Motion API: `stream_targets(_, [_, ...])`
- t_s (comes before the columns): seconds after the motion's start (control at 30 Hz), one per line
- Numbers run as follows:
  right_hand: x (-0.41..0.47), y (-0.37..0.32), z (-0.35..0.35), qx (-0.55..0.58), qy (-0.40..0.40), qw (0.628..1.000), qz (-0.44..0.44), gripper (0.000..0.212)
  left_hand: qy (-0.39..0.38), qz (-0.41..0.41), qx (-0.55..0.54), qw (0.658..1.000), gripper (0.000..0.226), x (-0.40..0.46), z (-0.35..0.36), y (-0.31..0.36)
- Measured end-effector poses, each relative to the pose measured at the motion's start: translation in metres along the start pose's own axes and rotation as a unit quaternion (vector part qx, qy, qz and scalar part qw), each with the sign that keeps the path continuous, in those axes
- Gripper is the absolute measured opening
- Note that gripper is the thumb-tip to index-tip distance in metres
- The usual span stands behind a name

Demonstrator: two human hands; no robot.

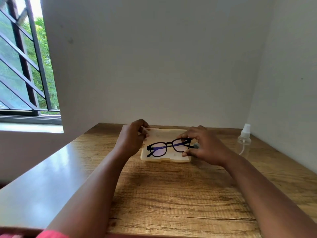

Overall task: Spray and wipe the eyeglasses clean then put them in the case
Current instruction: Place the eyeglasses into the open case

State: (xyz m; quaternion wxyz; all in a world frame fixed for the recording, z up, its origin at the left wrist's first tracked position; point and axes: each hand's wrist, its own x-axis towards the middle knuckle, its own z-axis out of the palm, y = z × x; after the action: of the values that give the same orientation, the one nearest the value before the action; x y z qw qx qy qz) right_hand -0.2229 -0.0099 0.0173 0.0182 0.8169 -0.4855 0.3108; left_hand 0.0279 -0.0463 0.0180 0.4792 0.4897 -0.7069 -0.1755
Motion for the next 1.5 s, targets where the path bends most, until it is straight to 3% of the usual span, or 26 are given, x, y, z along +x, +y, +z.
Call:
stream_targets(0.4, [0.0, -0.001, 0.009, 0.04, -0.048, 0.997, 0.037, 0.056, -0.004, -0.003, -0.014, 1.0, 0.028, 0.003, 0.004, -0.003])
stream_targets(0.6, [-0.001, -0.002, 0.002, 0.09, -0.036, 0.994, 0.06, 0.067, -0.007, -0.004, -0.019, 1.0, 0.026, 0.004, 0.004, -0.005])
stream_targets(0.93, [-0.001, -0.001, 0.001, 0.104, -0.1, 0.985, 0.089, 0.051, -0.011, 0.001, -0.019, 1.0, 0.026, 0.003, 0.004, -0.005])
stream_targets(1.5, [0.001, 0.0, 0.007, 0.048, -0.125, 0.987, 0.084, 0.04, -0.037, -0.033, -0.075, 0.996, 0.022, 0.003, 0.005, -0.007])
